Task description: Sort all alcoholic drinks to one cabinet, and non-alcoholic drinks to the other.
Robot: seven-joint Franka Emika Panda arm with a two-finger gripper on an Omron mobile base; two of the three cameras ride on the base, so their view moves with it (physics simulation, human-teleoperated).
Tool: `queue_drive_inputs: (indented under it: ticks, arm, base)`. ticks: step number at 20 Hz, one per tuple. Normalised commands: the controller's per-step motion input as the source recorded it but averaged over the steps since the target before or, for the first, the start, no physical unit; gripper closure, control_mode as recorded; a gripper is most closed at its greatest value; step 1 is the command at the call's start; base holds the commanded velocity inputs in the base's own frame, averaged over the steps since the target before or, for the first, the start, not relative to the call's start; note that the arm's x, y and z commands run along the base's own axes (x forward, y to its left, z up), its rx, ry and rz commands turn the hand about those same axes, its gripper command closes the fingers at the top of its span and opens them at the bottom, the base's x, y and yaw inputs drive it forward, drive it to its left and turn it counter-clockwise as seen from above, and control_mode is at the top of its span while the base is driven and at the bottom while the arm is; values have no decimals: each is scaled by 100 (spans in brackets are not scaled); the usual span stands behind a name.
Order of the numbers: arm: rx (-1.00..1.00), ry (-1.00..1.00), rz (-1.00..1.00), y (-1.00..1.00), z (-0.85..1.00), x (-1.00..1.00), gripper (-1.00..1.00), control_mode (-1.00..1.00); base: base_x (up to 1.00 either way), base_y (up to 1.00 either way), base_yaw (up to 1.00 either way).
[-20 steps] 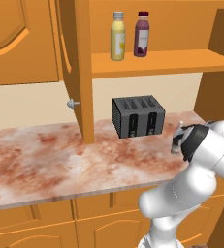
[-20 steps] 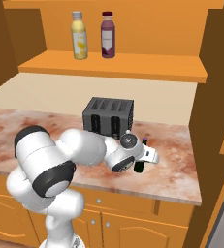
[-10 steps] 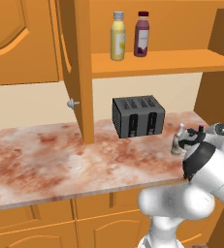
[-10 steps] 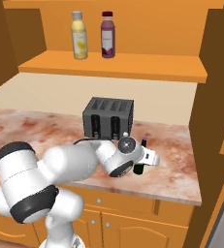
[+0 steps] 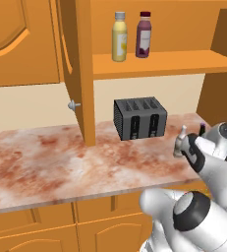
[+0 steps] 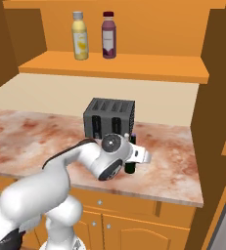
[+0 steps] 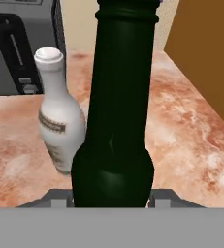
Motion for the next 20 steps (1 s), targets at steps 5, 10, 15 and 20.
queue_drive_inputs:
  ticks: [5, 10, 15, 20]
  arm:
    - [1, -4, 4, 30, 79, -44, 100, -100]
    - [0, -3, 1, 33, 75, -26, 100, -100]
    - [0, 0, -1, 39, 70, -1, 100, -100]
    - [1, 0, 0, 7, 44, -6, 100, -100]
  base:
    - [0, 0, 0]
    - [0, 0, 0]
    - [0, 0, 0]
    - [0, 0, 0]
